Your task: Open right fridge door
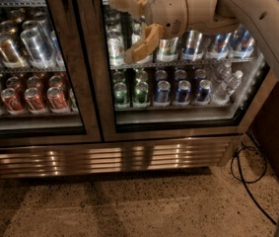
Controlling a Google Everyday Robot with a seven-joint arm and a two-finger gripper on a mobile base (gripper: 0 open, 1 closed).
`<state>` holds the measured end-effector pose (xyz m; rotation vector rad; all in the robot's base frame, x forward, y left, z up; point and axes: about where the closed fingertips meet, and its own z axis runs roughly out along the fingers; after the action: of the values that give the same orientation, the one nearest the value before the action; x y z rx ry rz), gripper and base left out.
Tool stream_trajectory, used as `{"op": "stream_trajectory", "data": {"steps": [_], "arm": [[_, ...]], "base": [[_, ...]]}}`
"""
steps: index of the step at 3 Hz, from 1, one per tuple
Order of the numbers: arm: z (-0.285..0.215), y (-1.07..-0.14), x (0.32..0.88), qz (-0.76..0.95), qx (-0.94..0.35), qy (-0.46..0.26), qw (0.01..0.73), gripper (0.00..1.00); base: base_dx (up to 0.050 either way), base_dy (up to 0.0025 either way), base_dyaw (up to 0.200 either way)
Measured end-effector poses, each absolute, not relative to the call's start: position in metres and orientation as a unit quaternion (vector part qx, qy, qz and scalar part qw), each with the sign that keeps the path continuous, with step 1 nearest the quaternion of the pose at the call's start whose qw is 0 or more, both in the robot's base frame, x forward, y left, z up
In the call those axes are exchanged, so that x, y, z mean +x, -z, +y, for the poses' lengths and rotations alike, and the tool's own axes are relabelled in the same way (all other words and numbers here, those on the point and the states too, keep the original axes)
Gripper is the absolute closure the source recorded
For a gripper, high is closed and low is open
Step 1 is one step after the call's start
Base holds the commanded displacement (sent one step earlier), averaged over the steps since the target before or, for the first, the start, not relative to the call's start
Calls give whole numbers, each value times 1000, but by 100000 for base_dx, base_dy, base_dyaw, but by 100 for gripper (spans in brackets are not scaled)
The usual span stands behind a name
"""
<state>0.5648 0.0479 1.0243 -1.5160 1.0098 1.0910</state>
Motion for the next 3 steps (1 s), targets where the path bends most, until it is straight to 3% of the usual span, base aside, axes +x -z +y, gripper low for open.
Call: {"op": "stream_trajectory", "data": {"steps": [2,3], "arm": [[44,-1017,577,449,-606,-474,455,0],[42,-1019,578,446,-584,-470,489,0]], "base": [[0,0,0],[0,0,0]]}}
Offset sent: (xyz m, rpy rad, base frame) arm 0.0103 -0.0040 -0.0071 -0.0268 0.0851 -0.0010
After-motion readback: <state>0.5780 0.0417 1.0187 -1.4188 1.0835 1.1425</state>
